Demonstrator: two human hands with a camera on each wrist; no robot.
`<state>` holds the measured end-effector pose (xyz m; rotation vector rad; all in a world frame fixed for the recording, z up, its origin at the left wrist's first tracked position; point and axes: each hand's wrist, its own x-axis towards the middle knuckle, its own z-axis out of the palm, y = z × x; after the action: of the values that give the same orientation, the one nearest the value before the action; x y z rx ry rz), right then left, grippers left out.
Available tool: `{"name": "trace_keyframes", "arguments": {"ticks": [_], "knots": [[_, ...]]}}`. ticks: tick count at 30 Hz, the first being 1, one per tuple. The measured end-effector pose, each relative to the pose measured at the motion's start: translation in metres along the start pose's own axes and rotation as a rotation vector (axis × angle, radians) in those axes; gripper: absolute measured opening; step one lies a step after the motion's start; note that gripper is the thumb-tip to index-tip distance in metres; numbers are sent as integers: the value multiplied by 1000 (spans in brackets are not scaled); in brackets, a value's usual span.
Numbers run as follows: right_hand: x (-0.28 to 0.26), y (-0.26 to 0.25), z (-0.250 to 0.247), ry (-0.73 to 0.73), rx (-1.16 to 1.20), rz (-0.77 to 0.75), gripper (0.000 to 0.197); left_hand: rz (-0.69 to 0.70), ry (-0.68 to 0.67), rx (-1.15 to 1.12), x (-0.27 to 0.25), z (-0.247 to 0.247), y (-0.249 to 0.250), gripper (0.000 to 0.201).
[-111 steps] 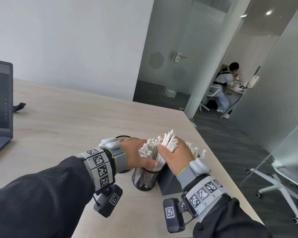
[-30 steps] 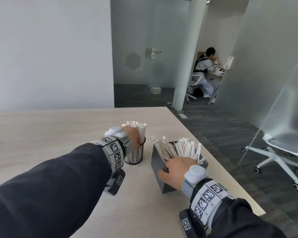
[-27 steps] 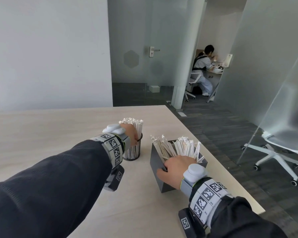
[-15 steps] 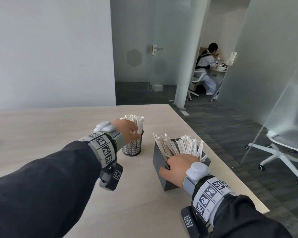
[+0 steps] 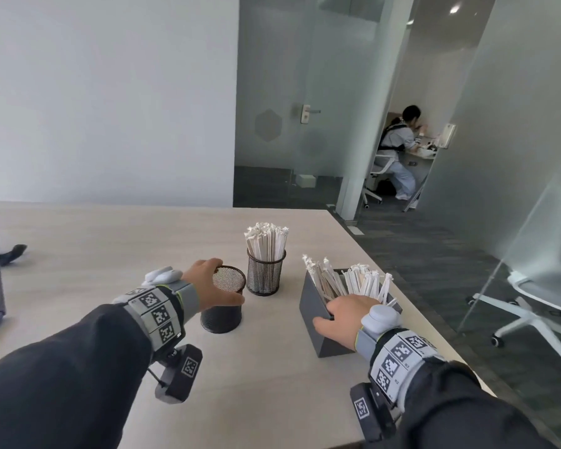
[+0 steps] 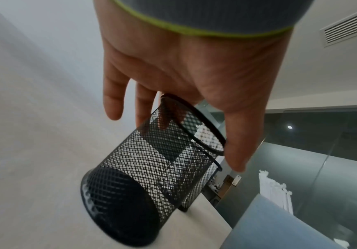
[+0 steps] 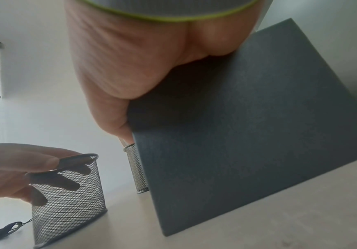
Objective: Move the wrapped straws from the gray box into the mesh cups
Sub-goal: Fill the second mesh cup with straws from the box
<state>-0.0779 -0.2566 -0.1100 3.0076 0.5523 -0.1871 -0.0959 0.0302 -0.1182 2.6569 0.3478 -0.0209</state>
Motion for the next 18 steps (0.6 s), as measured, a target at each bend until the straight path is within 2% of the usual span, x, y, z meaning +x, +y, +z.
{"name": "trace_keyframes", "arguments": {"ticks": [4,8,10,12,15,18], "knots": [[-12,1,-4,-19,-12,-59,48,96,-5,-47,-20,12,10,96],[-25,-4,3,41,1,-217,60,184,-44,-124,-38,24,15,94],[-30,-6,4,47,106,-277,64,211,-39,-171,-43,29,16,94],[-35,-8,2,46,296,-234,62,225,-39,-214,-46,29,17,97],[-34,-3,-2,139,486,-153,51,237,-78,-243,-49,26,17,100],[-24,1,-7,271,494,-132,14,237,-75,-248,-50,26,18,99]]}}
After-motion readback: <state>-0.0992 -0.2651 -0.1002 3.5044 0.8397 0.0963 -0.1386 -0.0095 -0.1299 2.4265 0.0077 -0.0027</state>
